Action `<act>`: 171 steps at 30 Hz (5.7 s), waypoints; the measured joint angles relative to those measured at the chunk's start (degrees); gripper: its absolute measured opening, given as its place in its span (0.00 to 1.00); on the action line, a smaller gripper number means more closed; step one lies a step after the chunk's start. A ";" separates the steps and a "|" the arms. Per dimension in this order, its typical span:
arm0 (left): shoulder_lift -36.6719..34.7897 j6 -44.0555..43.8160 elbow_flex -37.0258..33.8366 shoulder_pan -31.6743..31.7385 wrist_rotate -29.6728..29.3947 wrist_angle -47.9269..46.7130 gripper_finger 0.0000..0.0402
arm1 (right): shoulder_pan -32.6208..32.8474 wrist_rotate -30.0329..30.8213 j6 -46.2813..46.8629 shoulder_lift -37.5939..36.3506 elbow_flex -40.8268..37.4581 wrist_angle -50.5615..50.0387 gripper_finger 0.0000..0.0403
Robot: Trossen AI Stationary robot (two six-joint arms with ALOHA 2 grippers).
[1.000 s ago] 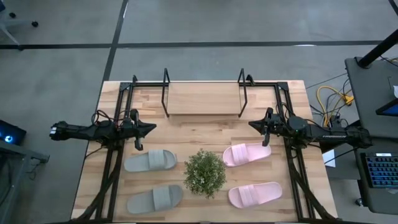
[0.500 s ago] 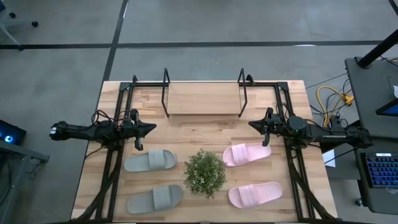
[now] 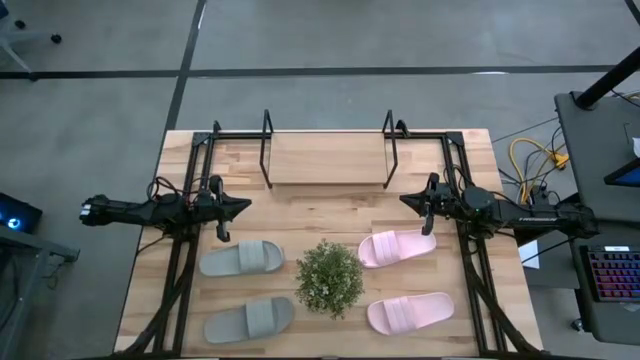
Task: Pick and place slides into the shelf
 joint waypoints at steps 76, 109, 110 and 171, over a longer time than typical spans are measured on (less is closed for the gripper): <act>18.33 -43.36 24.13 0.02 0.88 7.64 0.00 | 0.02 -3.62 32.94 12.90 30.42 -1.51 0.02; 52.41 -66.31 54.27 0.00 17.23 11.69 0.60 | 0.02 -18.58 39.47 48.81 75.08 -31.35 0.41; 52.72 -66.33 54.24 0.02 17.51 11.72 0.60 | 0.02 -18.62 39.45 48.81 75.08 -31.36 0.41; 41.29 -68.65 53.33 -2.10 20.03 -4.15 0.60 | 5.70 -22.92 57.21 44.74 49.18 -34.50 0.50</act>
